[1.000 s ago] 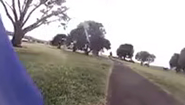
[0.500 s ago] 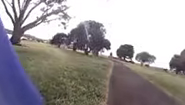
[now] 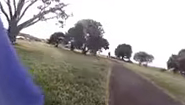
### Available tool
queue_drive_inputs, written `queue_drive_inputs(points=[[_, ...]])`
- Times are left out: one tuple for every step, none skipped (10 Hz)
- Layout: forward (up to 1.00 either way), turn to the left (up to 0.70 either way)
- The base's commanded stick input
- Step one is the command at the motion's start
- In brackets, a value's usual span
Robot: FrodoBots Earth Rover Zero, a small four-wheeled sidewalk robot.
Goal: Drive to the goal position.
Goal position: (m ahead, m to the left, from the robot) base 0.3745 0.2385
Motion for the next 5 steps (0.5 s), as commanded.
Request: queue_drive_inputs(points=[[0.70,-0.14],[0.70,-0.14],[0.70,-0.14],[0.70,-0.14],[0.70,-0.14]])
